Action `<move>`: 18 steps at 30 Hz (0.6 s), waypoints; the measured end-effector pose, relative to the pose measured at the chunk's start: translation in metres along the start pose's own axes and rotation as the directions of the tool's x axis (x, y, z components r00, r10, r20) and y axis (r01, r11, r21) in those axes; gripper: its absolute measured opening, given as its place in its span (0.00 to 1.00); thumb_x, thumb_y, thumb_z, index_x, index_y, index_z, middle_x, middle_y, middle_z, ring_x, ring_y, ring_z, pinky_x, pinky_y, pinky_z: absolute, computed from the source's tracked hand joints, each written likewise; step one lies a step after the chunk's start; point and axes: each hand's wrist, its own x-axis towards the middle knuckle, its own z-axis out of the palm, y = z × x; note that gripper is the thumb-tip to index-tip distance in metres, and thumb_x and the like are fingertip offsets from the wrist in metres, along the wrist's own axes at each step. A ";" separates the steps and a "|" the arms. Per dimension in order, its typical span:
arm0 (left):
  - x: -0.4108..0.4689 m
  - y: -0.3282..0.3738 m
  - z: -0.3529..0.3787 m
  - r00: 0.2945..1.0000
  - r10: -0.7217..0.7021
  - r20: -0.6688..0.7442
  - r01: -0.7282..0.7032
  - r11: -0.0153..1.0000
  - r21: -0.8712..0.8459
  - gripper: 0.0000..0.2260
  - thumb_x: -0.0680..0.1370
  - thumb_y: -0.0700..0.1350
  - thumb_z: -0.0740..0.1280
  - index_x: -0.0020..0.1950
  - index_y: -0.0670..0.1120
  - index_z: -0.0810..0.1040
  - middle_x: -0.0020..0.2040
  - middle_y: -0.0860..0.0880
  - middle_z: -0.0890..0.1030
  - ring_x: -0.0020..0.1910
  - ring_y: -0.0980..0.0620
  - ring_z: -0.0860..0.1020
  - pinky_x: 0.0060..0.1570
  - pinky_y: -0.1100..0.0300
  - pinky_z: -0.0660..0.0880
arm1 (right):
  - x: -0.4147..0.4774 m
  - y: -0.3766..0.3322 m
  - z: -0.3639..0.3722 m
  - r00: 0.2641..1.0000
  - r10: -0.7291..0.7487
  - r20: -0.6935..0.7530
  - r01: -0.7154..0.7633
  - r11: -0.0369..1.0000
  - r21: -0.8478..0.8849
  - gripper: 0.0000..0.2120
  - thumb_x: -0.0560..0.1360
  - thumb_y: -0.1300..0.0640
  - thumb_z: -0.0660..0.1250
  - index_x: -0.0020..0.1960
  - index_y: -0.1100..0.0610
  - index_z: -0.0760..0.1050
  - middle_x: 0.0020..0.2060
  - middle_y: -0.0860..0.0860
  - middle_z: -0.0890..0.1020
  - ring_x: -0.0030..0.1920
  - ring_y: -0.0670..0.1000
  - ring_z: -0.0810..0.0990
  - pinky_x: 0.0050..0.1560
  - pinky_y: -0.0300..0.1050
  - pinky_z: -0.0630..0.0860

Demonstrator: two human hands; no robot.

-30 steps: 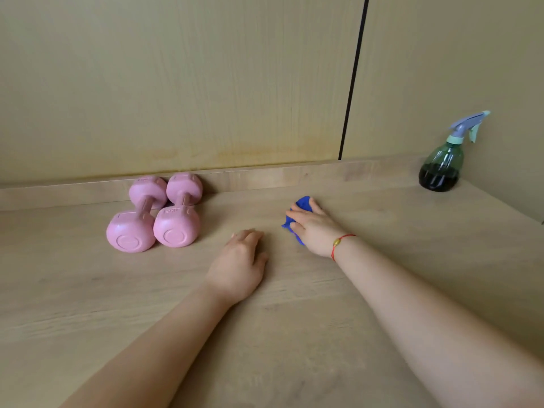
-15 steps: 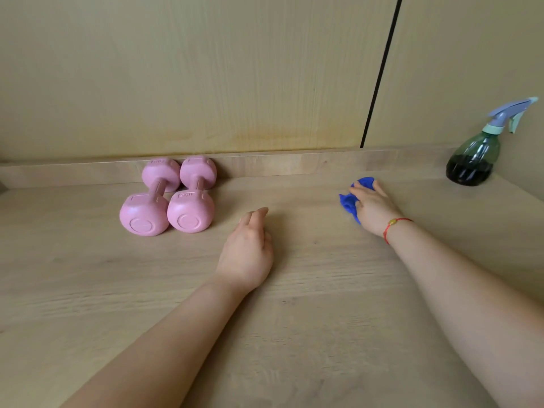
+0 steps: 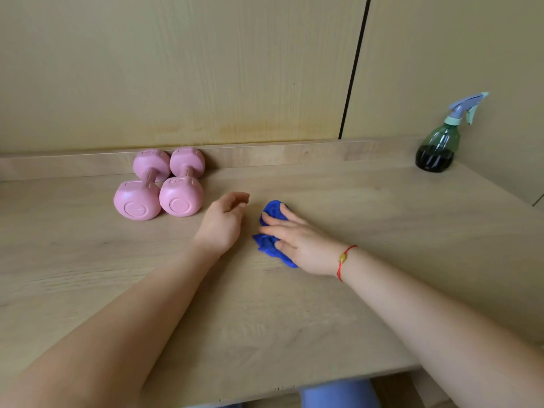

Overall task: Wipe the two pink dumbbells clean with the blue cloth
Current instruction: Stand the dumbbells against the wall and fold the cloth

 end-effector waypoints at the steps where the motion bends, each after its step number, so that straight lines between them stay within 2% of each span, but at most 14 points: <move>1: -0.002 0.005 -0.002 1.000 0.007 0.028 -0.007 1.000 0.006 0.12 0.82 0.37 0.60 0.63 0.42 0.77 0.58 0.48 0.80 0.59 0.52 0.76 0.58 0.63 0.69 | -0.008 -0.004 0.002 0.999 -0.019 0.037 0.017 0.999 0.050 0.23 0.83 0.58 0.55 0.77 0.49 0.59 0.79 0.44 0.53 0.78 0.49 0.38 0.77 0.42 0.44; 4: -0.012 0.020 -0.006 0.992 0.048 0.119 -0.048 0.999 0.000 0.10 0.81 0.38 0.62 0.60 0.44 0.79 0.56 0.51 0.82 0.56 0.55 0.78 0.54 0.68 0.72 | -0.032 -0.011 -0.005 0.991 -0.009 0.135 -0.025 0.967 0.252 0.31 0.78 0.54 0.66 0.77 0.39 0.57 0.79 0.41 0.51 0.77 0.40 0.41 0.76 0.45 0.56; 6: -0.022 0.028 -0.006 0.982 0.078 0.170 -0.080 0.997 0.005 0.09 0.81 0.39 0.63 0.59 0.43 0.80 0.54 0.51 0.83 0.56 0.55 0.80 0.55 0.68 0.74 | -0.043 -0.011 -0.018 0.981 0.018 0.192 -0.087 0.930 0.357 0.37 0.74 0.53 0.71 0.75 0.36 0.57 0.78 0.40 0.54 0.76 0.36 0.53 0.73 0.42 0.63; 8: -0.033 0.034 -0.006 0.969 0.104 0.223 -0.118 0.992 0.046 0.09 0.81 0.40 0.63 0.59 0.43 0.80 0.53 0.52 0.83 0.53 0.55 0.80 0.54 0.69 0.74 | -0.051 -0.008 -0.028 0.975 0.007 0.222 -0.110 0.884 0.454 0.38 0.72 0.57 0.74 0.75 0.39 0.60 0.75 0.38 0.62 0.71 0.35 0.64 0.72 0.41 0.66; 10: -0.043 0.035 -0.007 0.947 0.165 0.274 -0.224 0.954 0.198 0.10 0.81 0.41 0.63 0.61 0.45 0.80 0.54 0.53 0.82 0.53 0.56 0.79 0.55 0.66 0.74 | -0.057 -0.004 -0.034 0.980 0.016 0.200 -0.119 0.849 0.514 0.36 0.72 0.62 0.73 0.75 0.46 0.65 0.73 0.37 0.65 0.70 0.35 0.67 0.71 0.39 0.67; 12: -0.051 0.033 -0.007 0.909 0.261 0.325 -0.370 0.865 0.340 0.10 0.80 0.42 0.65 0.59 0.48 0.80 0.54 0.55 0.79 0.51 0.56 0.78 0.54 0.62 0.74 | -0.061 -0.001 -0.040 0.991 0.054 0.120 -0.104 0.878 0.467 0.29 0.73 0.64 0.72 0.71 0.48 0.71 0.70 0.38 0.70 0.66 0.33 0.70 0.65 0.33 0.69; 14: -0.059 0.032 -0.008 0.872 0.352 0.340 -0.473 0.785 0.401 0.07 0.78 0.42 0.67 0.55 0.47 0.81 0.50 0.54 0.78 0.47 0.55 0.78 0.49 0.61 0.75 | -0.065 -0.001 -0.047 0.996 0.089 0.017 -0.089 0.929 0.359 0.21 0.73 0.62 0.73 0.64 0.49 0.78 0.60 0.39 0.79 0.58 0.32 0.76 0.58 0.31 0.72; 16: -0.064 0.034 -0.008 0.869 0.367 0.331 -0.484 0.767 0.421 0.05 0.77 0.43 0.68 0.51 0.48 0.82 0.46 0.55 0.77 0.43 0.56 0.77 0.45 0.60 0.74 | -0.069 -0.006 -0.049 0.994 0.096 -0.053 -0.075 0.948 0.310 0.15 0.72 0.59 0.75 0.57 0.50 0.81 0.50 0.39 0.80 0.49 0.34 0.78 0.52 0.31 0.74; 18: -0.068 0.038 -0.008 0.891 0.290 0.350 -0.421 0.816 0.396 0.04 0.77 0.42 0.67 0.48 0.50 0.81 0.44 0.56 0.78 0.41 0.58 0.76 0.43 0.60 0.74 | -0.069 -0.013 -0.043 0.995 0.075 -0.070 -0.057 0.972 0.230 0.13 0.71 0.56 0.76 0.55 0.49 0.82 0.45 0.39 0.77 0.46 0.37 0.77 0.48 0.31 0.73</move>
